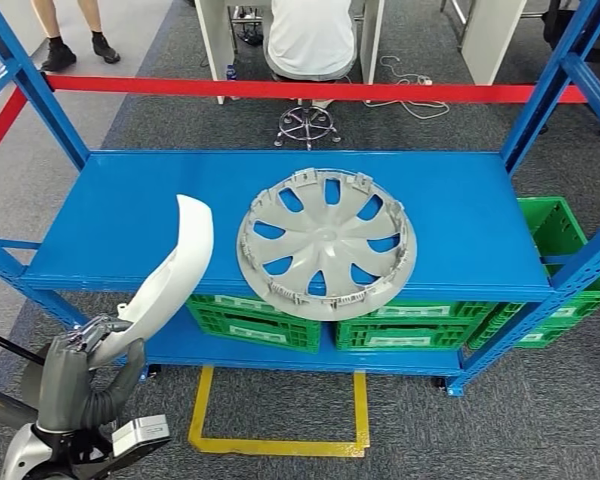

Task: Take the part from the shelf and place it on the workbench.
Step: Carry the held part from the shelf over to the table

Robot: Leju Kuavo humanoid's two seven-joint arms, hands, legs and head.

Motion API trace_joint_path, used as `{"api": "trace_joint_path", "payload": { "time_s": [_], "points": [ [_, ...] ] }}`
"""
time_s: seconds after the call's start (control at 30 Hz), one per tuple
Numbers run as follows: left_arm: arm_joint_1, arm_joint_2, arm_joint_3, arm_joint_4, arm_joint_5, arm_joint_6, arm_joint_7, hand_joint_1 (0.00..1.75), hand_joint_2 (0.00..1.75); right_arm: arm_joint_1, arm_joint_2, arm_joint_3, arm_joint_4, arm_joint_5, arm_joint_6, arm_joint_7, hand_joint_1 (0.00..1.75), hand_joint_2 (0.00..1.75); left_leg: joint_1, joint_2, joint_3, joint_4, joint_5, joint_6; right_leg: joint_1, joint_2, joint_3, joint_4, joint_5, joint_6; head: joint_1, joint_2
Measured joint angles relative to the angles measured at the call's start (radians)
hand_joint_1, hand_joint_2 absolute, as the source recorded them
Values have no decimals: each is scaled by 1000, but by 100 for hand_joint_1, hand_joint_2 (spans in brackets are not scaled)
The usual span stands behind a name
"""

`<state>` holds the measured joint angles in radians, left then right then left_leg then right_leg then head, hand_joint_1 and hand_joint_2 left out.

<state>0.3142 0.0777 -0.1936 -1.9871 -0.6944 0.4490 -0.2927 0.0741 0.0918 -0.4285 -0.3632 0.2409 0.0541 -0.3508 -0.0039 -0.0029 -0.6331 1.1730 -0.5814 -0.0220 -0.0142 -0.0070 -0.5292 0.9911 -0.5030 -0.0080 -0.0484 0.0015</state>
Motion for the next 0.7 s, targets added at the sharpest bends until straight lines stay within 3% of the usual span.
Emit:
{"api": "trace_joint_path", "payload": {
  "time_s": [0.07, 0.1, 0.13, 0.23, 0.27, 0.37, 0.43, 0.53, 0.57, 0.6, 0.63, 0.7],
  "points": [
    [0, 2, 0, 0, 2, -1, 0, 175, 175, -2, 2, -10, 1, -2, 16, 1, 0, 175, 5, 0, -33, 105, -45, -7, 0, -2, -13, 1, 9, 1, 0, 0],
    [-1, 2, 0, 0, 2, -2, 1, 175, 175, -4, 3, -16, 2, -1, 22, 4, 0, 175, 7, 0, -27, 110, -41, -9, 0, -3, -18, 2, 12, 1, 0, 0],
    [-3, 3, -1, 0, 3, -3, 2, 175, 175, -6, 4, -22, 4, -1, 26, 8, 0, 175, 9, 0, 0, 72, -17, -9, 0, -4, -23, 3, 16, 3, 0, 0],
    [-18, 3, -1, 0, 9, -10, 7, 175, 175, -15, 7, -36, 10, 1, 31, 21, 0, 175, 10, 0, 120, -137, 59, -1, 2, -3, -31, 5, 26, 13, 0, 0],
    [-24, 3, -1, 0, 12, -13, 10, 175, 175, -19, 7, -40, 11, 2, 32, 23, 0, 175, 9, -1, 138, -175, 66, 4, 4, -2, -35, 7, 30, 18, 1, 0],
    [-33, 3, -1, 1, 14, -23, 16, 175, 175, -24, 8, -52, 18, 4, 39, 26, 0, 175, 5, 0, 131, -190, 74, 26, 3, -2, -46, 8, 40, 38, 1, 0],
    [-35, 3, 0, 1, 14, -25, 15, 175, 175, -24, 8, -60, 22, 5, 45, 26, 0, 175, 6, 2, 123, -195, 86, 43, 1, 0, -64, 38, 11, 47, 3, 0],
    [-37, 3, 1, 4, 14, -25, 13, 175, 175, -24, 8, -67, 29, 8, 52, 25, 0, 175, 3, 5, 102, -195, 102, 57, 1, 3, -139, 222, -102, 53, 9, 0],
    [-36, 3, 1, 5, 14, -25, 13, 175, 175, -24, 8, -69, 31, 8, 53, 25, 0, 175, 0, 6, 95, -194, 107, 58, 1, 3, -157, 278, -125, 53, 9, 0],
    [-36, 3, 1, 7, 15, -25, 12, 175, 175, -24, 8, -70, 33, 8, 54, 25, 0, 175, -3, 6, 89, -194, 112, 59, 2, 3, -156, 298, -129, 52, 9, 0],
    [-36, 3, 1, 8, 15, -25, 12, 175, 175, -24, 8, -71, 34, 8, 53, 25, 0, 175, -5, 5, 85, -194, 115, 59, 3, 3, -134, 274, -113, 48, 9, 0],
    [-36, 3, 1, 10, 15, -25, 12, 175, 175, -24, 8, -72, 34, 8, 53, 25, 0, 175, -9, 5, 82, -193, 120, 57, 7, 4, -44, 131, -59, 36, 9, 0]
  ]
}}
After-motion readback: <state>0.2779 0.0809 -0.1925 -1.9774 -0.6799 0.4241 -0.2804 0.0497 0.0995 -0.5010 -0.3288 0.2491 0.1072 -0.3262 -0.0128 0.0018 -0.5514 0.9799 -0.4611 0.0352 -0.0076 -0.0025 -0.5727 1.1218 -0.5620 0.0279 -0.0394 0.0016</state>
